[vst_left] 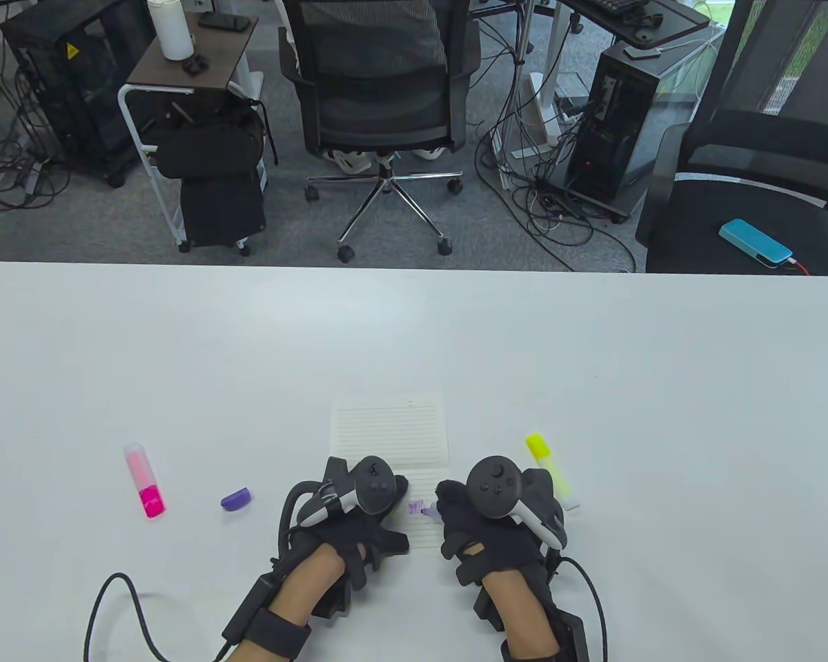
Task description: Apply highlighter ink on paper
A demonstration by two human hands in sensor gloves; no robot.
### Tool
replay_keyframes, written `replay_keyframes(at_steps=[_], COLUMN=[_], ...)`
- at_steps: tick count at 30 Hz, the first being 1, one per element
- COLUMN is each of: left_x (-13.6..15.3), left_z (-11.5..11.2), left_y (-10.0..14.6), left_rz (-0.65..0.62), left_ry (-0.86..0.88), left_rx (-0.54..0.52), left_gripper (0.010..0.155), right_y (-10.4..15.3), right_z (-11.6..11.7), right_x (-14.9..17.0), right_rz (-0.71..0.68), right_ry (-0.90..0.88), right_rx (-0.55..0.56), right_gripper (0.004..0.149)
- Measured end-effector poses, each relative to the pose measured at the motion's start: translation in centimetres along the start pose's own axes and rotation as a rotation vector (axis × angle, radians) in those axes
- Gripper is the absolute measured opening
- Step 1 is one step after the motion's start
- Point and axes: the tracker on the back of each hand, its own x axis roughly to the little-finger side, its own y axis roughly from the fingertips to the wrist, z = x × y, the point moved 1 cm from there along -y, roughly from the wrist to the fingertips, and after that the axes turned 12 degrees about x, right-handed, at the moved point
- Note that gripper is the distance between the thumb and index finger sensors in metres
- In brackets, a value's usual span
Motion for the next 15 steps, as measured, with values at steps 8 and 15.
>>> replay_keyframes(at_steps=[8, 15], left_x=[-0.02, 0.00], left_z=[-0.02, -0.02], left_y=[0.00, 0.00], left_rz=[0.000, -0.001], left_ry=[0.000, 0.001], left_rx=[0.000, 0.000], left_gripper=[0.085, 0.085], right_y=[0.09, -0.11], right_z=[-0.03, 0.36], right_x=[0.10, 0.03], right_rz=[0.015, 0.003], right_ry=[-0.004, 0.003], right_rx=[-0.024, 0.029], right_gripper=[0.040, 0.041])
